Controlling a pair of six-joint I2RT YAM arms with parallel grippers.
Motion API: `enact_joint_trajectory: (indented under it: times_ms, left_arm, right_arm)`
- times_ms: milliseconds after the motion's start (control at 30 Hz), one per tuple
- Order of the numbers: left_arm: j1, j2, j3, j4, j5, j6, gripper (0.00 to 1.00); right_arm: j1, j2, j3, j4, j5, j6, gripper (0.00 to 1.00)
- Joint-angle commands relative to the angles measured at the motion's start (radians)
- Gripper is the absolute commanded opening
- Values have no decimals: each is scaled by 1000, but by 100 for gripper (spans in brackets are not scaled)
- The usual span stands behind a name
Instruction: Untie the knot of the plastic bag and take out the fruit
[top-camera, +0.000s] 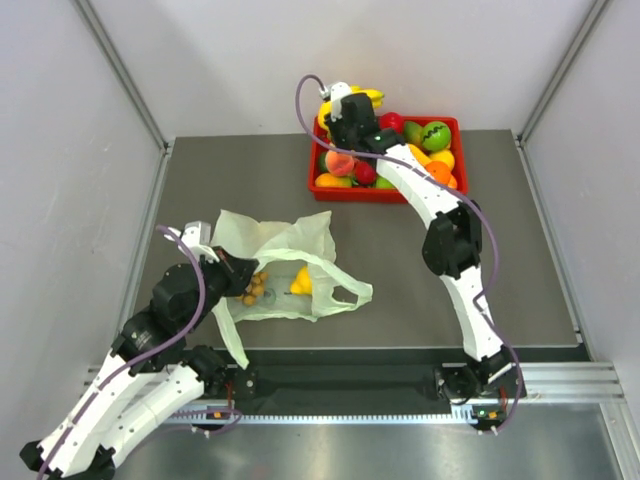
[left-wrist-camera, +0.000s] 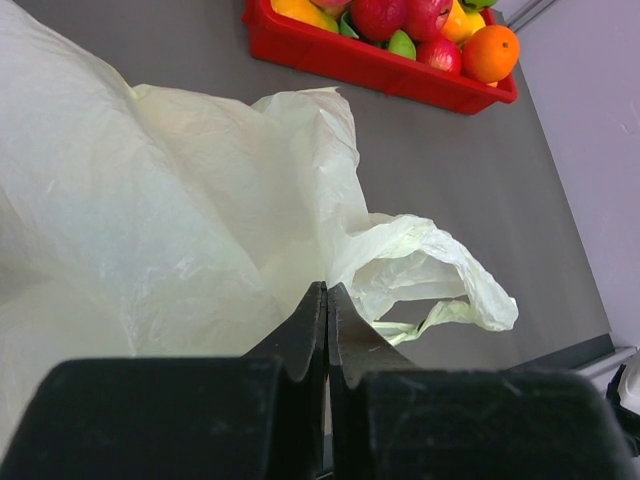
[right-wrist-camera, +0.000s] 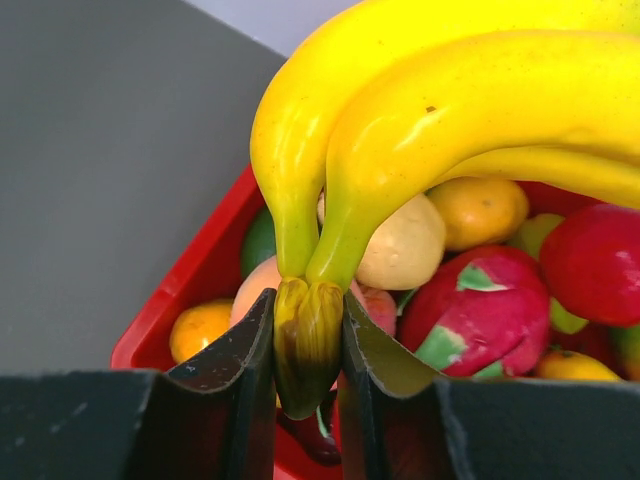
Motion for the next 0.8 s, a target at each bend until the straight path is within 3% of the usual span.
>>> enact_joint_trajectory:
  times_ms: [0, 300, 367, 467, 633, 767]
  left_arm:
    - [-3, -15, -14, 3, 12, -17, 0]
    - [-1, -30, -23, -4, 9, -31, 0]
    - [-1, -33, -22, -9, 8, -29, 0]
    - [-1, -33, -16, -18, -4, -26, 0]
    - [-3, -30, -7, -20, -6, -25, 0]
    - [-3, -32, 3, -29, -17, -23, 0]
  right_arm:
    - [3, 42, 69, 43, -68, 29, 0]
    - [-30, 99, 116, 69, -74, 40, 1]
    - [-37, 100, 116, 71, -74, 47, 31]
    - [-42, 93, 115, 73, -66, 57, 60]
    - [-49, 54, 112, 94, -54, 70, 87]
    - [-51, 1, 86, 97, -45, 64, 90]
